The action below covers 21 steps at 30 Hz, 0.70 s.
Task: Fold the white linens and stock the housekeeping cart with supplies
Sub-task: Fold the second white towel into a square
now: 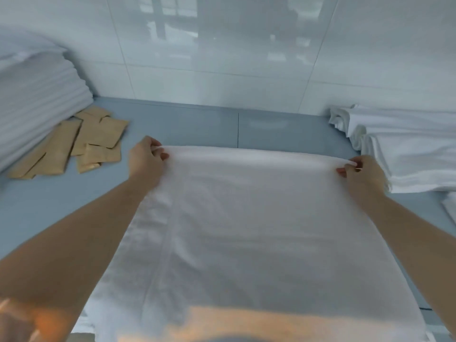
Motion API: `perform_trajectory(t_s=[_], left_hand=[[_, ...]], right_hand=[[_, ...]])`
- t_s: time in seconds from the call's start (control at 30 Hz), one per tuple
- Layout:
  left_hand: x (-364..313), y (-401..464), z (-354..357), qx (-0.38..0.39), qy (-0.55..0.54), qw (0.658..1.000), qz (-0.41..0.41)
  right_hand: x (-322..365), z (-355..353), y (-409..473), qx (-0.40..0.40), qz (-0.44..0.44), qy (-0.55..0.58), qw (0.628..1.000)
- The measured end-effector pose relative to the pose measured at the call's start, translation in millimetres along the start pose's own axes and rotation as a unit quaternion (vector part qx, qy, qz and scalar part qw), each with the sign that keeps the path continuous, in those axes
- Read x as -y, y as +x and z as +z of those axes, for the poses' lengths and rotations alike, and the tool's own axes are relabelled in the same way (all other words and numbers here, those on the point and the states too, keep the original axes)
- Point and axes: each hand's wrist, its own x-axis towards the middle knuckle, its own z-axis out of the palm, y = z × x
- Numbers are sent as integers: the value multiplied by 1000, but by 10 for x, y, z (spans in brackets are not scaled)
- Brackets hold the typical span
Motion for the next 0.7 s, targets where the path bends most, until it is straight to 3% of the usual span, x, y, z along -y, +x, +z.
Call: perform_trajectory(t_s=[0.1, 0.23, 0.3, 0.37, 0.43, 0.7], left_hand=[[-84, -10, 38, 0, 83, 995, 46], [-350, -278, 195, 62, 192, 972, 124], [-469, -529, 400, 150, 273, 934, 178], [-484, -701, 581, 240, 370, 883, 163], [-425, -707, 645, 263, 421, 855, 151], [-426, -251, 874, 247, 438, 852, 145]], right_hand=[[2, 84, -9, 46, -36, -24, 998], [200, 208, -177, 132, -132, -172, 967], [311, 381, -387, 174, -161, -262, 935], [340, 541, -550, 225, -150, -359, 893], [322, 609, -576, 238, -139, -397, 875], [366, 875, -92, 233, -147, -393, 877]])
